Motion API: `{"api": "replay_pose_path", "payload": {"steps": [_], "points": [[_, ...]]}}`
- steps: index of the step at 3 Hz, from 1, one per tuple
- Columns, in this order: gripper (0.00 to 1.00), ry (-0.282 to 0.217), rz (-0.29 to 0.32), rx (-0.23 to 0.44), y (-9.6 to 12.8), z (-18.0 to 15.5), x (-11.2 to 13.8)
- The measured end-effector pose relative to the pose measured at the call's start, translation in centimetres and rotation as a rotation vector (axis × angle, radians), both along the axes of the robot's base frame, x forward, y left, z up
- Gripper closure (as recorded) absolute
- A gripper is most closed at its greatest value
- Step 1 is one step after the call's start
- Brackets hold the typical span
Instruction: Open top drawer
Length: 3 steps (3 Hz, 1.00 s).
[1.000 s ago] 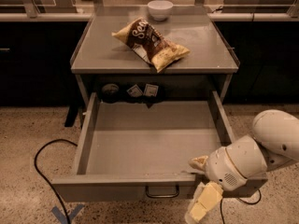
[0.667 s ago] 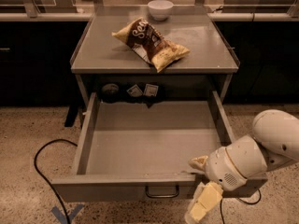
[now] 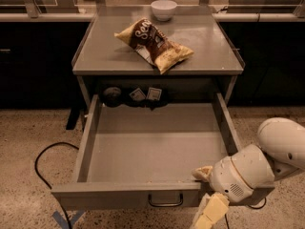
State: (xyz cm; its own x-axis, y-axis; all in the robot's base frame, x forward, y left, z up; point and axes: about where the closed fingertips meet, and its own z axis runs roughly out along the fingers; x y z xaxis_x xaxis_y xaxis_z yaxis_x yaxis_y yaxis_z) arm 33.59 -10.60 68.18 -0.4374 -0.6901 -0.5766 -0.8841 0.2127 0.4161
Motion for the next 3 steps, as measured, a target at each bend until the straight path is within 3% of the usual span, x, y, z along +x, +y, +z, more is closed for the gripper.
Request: {"api": "replay_pose_path", "payload": {"steps": [2,3], "points": [[0.00,0.065,-0.008,0.028,-0.3,1.4,-4.9],[0.00,0.065,-0.008,0.028,-0.3,1.4,-4.9]]}}
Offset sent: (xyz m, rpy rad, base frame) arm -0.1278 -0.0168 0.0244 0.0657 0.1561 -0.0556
